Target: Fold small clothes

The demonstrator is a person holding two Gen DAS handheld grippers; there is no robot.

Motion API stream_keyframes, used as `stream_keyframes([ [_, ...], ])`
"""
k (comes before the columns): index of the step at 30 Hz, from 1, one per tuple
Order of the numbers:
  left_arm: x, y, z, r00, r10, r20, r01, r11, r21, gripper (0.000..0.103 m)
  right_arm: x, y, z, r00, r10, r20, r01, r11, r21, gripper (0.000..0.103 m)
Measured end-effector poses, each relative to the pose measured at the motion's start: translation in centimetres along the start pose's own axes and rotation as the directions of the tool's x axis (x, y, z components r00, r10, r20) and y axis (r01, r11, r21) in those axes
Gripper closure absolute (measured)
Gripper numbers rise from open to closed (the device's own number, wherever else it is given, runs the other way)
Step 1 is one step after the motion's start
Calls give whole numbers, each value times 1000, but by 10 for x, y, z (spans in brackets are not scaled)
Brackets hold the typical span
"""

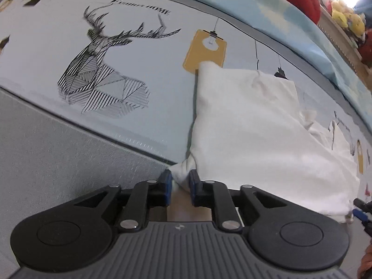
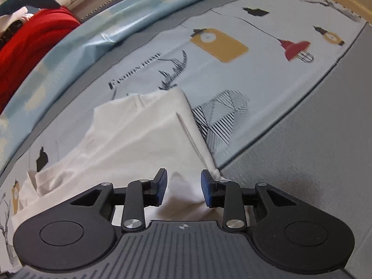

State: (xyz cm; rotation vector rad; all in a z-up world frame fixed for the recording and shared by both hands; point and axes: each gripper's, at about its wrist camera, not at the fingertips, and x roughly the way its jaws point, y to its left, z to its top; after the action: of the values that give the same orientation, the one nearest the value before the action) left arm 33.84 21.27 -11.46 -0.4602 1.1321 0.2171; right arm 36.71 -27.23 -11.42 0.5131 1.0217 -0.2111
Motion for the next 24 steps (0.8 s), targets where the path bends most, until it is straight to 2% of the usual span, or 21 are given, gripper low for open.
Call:
stream_keyframes([
  [2, -9, 2, 0, 1000, 21, 23, -20, 1000, -17, 98, -2, 3, -1, 1000, -12, 4, 12, 1000, -19, 70],
  [3, -14, 4, 1, 997, 70, 41, -68, 997, -40, 103, -2, 4, 0, 1000, -16, 7, 16, 1000, -20, 70],
  [4, -19, 10, 3, 994, 94, 64, -89, 993, -77, 103, -3, 4, 0, 1000, -21, 10, 22, 1000, -20, 70],
  [6, -27, 21, 7, 994, 55, 95, -40, 988, -150, 103, -2, 5, 0, 999, -31, 7, 31, 999, -27, 70],
  [7, -28, 22, 10, 995, 19, 102, -4, 989, -148, 103, -1, 6, -1, 999, -34, 6, 34, 999, -33, 70],
  [8, -27, 17, 12, 996, -12, 92, 21, 994, -103, 102, -1, 6, -1, 999, -37, 4, 37, 999, -38, 70],
  [10, -22, 9, 13, 996, -33, 78, 37, 998, -43, 89, 1, 7, 0, 999, -43, 2, 43, 998, -44, 69],
  [14, 0, 7, 4, 999, -25, 21, 26, 999, -31, 88, 3, 9, -1, 999, -52, 1, 52, 997, -54, 69],
  [15, 2, 8, 4, 999, -34, 19, 34, 999, -29, 94, 4, 10, -1, 999, -53, 0, 53, 997, -59, 69],
  [16, 0, 9, 1, 1000, -17, 24, 17, 1000, -12, 103, 4, 11, -1, 999, -53, -2, 53, 997, -64, 69],
  [18, -8, 8, 2, 994, 87, 65, -88, 996, 4, 103, 3, 10, 0, 999, -50, -4, 50, 997, -64, 70],
  [19, -14, 8, 3, 990, 106, 98, -106, 994, -4, 103, 2, 9, 1, 999, -49, -3, 49, 997, -60, 70],
  [20, -20, 9, 5, 989, 73, 127, -70, 997, -25, 103, 1, 9, 1, 999, -49, 0, 49, 997, -58, 70],
  [22, -28, 5, 7, 985, -93, 143, 97, 995, -25, 103, -2, 7, 2, 999, -44, 10, 44, 998, -51, 70],
  [23, -27, -1, 7, 981, -149, 127, 150, 989, 4, 103, -3, 6, 3, 999, -37, 11, 37, 998, -46, 70],
  [24, -24, -8, 4, 980, -166, 111, 163, 986, 34, 102, -4, 5, 3, 1000, -24, 9, 24, 999, -43, 70],
])
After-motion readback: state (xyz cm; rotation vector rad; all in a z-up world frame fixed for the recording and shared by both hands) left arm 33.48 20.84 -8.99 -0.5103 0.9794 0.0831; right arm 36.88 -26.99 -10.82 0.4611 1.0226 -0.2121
